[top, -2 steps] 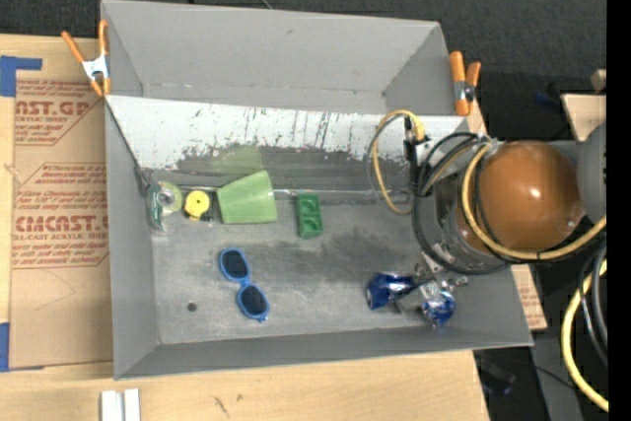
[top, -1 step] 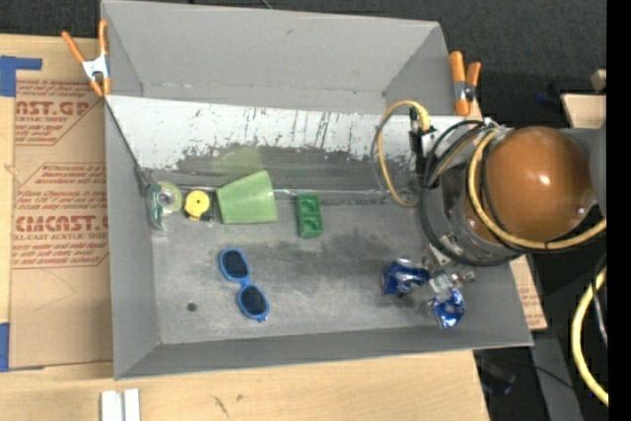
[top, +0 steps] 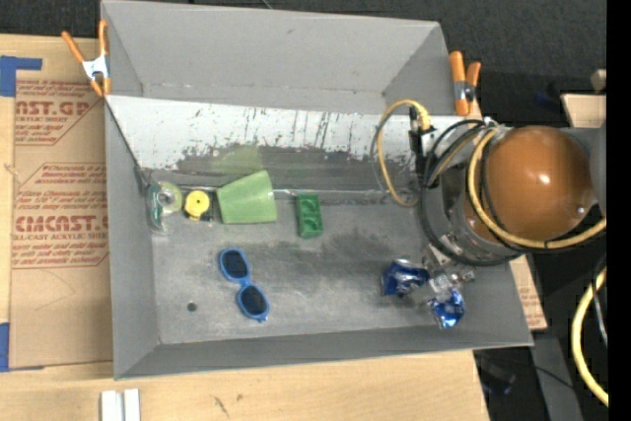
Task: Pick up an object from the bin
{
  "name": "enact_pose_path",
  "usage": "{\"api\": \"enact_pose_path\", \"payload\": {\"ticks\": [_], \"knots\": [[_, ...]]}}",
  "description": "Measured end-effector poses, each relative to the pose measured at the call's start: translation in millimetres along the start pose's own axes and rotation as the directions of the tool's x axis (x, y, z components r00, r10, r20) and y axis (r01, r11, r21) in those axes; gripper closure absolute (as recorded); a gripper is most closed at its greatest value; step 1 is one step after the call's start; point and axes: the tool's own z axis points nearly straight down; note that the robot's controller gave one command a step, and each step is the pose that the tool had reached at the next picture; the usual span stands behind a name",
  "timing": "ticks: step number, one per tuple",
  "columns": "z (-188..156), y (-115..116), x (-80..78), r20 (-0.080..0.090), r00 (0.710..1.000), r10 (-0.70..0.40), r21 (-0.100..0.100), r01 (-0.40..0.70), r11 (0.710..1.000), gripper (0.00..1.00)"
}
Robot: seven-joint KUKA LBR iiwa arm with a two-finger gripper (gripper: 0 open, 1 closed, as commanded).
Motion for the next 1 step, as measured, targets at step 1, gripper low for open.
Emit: {"api": "enact_pose_path", "payload": {"ticks": [1], "knots": [[-49.3,-1.4,-1.3,-0.003,1.000,0.002,0.003,-0.002,1.000,1.00]]}}
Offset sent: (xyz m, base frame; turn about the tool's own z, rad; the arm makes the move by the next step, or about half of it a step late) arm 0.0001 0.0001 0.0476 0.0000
